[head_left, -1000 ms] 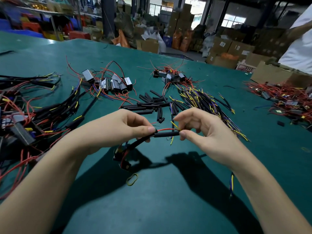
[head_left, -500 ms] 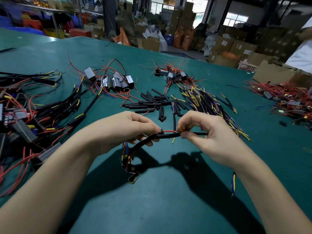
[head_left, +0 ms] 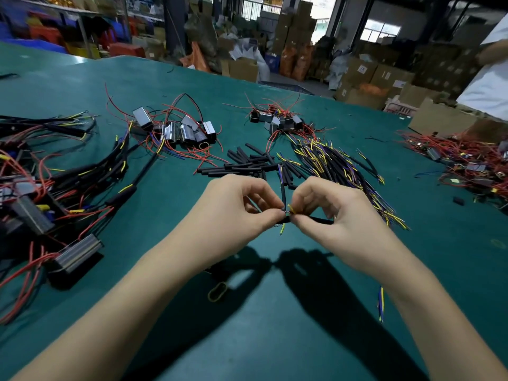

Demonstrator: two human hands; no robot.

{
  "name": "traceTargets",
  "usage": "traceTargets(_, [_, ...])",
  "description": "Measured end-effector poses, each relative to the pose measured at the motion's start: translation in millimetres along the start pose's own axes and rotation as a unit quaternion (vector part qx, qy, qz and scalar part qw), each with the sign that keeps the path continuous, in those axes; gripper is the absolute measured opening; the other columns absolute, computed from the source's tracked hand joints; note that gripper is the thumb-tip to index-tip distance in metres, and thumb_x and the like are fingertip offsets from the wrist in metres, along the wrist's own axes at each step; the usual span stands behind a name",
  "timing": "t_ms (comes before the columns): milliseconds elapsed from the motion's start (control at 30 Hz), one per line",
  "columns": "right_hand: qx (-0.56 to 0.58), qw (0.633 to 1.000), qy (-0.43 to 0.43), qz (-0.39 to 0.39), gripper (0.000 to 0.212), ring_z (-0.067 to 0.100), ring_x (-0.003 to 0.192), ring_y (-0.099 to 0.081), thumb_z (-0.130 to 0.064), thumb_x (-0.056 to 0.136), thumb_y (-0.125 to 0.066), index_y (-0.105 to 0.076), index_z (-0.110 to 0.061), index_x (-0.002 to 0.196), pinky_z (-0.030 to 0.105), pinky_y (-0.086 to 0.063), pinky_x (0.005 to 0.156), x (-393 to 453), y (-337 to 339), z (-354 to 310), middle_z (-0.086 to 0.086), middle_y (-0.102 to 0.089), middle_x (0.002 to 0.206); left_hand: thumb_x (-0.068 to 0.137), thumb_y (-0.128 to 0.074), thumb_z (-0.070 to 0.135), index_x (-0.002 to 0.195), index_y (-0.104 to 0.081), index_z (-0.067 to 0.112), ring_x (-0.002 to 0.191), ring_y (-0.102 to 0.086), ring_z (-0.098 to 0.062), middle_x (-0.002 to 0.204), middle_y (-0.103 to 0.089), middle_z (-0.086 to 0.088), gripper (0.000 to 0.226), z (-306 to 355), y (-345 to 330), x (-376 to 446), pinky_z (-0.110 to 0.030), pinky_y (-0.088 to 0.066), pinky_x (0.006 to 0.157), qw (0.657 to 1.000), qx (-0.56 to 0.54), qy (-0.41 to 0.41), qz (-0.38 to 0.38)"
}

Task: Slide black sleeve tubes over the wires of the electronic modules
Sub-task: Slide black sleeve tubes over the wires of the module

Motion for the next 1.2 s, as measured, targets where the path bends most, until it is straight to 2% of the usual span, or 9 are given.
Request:
traceTargets(233, [0.022, 0.998, -0.063, 0.013, 0.017, -0.004, 0.053, -0.052, -0.003, 0.08, -0.071, -0.068, -0.019, 0.074, 0.007, -0.035, 0.054, -1, 1, 8, -0.008, -0.064, 0.063, 0.076, -0.076, 0.015, 0.076, -0.076, 0.027, 0.063, -0.055, 0.0, 0.067, -0.067, 0.012, 0.011, 3, -1, -1, -0.007, -0.032, 0.055, 0.998, 0.037, -0.042, 0.007])
traceTargets(367, [0.097, 0.989, -0.112, 0.01, 0.02, 0.015, 0.064, -0.059, -0.006, 0.081, -0.071, -0.07, -0.023, 0.072, 0.035, -0.048, 0.064, -2, 4, 12, 0.005, -0.07, 0.068, 0.079, -0.073, 0.01, 0.08, -0.078, 0.026, 0.053, -0.047, -0.002, 0.065, -0.067, 0.001, 0.016, 0, 0, 1, -0.009, -0.033, 0.052, 0.999, -0.032, -0.022, -0.013])
traceTargets(467, [0.134, 0.984, -0.114, -0.001, 0.02, 0.01, 0.065, -0.06, -0.002, 0.085, -0.066, -0.071, -0.019, 0.076, 0.026, -0.048, 0.071, -3, 5, 10, 0.008, -0.071, 0.07, 0.079, -0.073, 0.008, 0.081, -0.079, 0.021, 0.046, -0.04, 0.0, 0.058, -0.06, 0.003, 0.013, -2, -1, 2, -0.007, -0.029, 0.047, 0.998, -0.055, -0.015, -0.014])
traceTargets(667, [0.092, 0.99, -0.104, 0.017, 0.019, 0.006, 0.059, -0.059, -0.001, 0.084, -0.067, -0.069, -0.019, 0.076, 0.025, -0.047, 0.063, -1, 3, 10, -0.001, -0.068, 0.063, 0.077, -0.075, 0.007, 0.081, -0.078, 0.014, 0.036, -0.042, 0.004, 0.043, -0.053, 0.016, 0.009, -1, -4, 0, -0.003, -0.026, 0.04, 0.998, -0.061, -0.01, 0.012])
traceTargets(767, [0.065, 0.994, -0.084, 0.033, 0.021, -0.004, 0.048, -0.051, -0.001, 0.083, -0.067, -0.068, -0.02, 0.075, 0.006, -0.034, 0.051, -1, 4, 8, -0.005, -0.066, 0.061, 0.074, -0.078, 0.007, 0.079, -0.076, 0.016, 0.047, -0.051, 0.007, 0.058, -0.068, 0.009, 0.011, -4, -5, 0, -0.005, -0.037, 0.049, 0.994, -0.11, 0.016, 0.024])
traceTargets(833, [0.05, 0.995, -0.074, 0.048, 0.022, -0.001, 0.051, -0.054, 0.0, 0.083, -0.067, -0.068, -0.021, 0.076, 0.006, -0.033, 0.051, -1, 4, 8, -0.004, -0.067, 0.064, 0.072, -0.08, 0.009, 0.078, -0.073, 0.018, 0.062, -0.062, -0.004, 0.071, -0.073, -0.001, 0.013, -8, -6, 1, -0.018, -0.052, 0.063, 0.989, -0.136, 0.036, 0.036])
traceTargets(933, [0.045, 0.994, -0.07, 0.076, 0.022, 0.005, 0.064, -0.062, -0.001, 0.083, -0.066, -0.071, -0.021, 0.087, 0.007, -0.037, 0.058, 0, 0, 9, -0.003, -0.07, 0.074, 0.074, -0.078, 0.011, 0.078, -0.073, 0.019, 0.074, -0.069, -0.014, 0.076, -0.074, -0.005, 0.01, -12, -8, 3, -0.029, -0.054, 0.079, 0.985, -0.153, 0.065, 0.053])
traceTargets(1067, [0.074, 0.99, -0.055, 0.109, 0.025, 0.009, 0.074, -0.066, 0.0, 0.086, -0.062, -0.07, -0.024, 0.09, 0.02, -0.05, 0.072, 1, -1, 7, -0.003, -0.071, 0.084, 0.081, -0.072, 0.016, 0.074, -0.075, 0.02, 0.065, -0.062, -0.005, 0.071, -0.073, 0.002, 0.009, -7, -13, 3, -0.017, -0.049, 0.066, 0.987, -0.143, 0.055, 0.039])
traceTargets(1200, [0.116, 0.986, -0.045, 0.108, 0.022, 0.017, 0.081, -0.066, 0.002, 0.085, -0.059, -0.062, -0.02, 0.08, 0.037, -0.052, 0.08, 0, -2, 3, -0.003, -0.069, 0.082, 0.08, -0.069, 0.022, 0.069, -0.073, 0.019, 0.063, -0.052, -0.007, 0.074, -0.071, -0.007, 0.012, -8, -8, 4, -0.023, -0.04, 0.061, 0.99, -0.116, 0.053, 0.055])
Point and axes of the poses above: each hand's wrist, its own x-axis towards the middle knuckle, its own y-axis out of the back of the hand, z = x × y, the point moved 5 cm from there along x, towards the middle knuckle
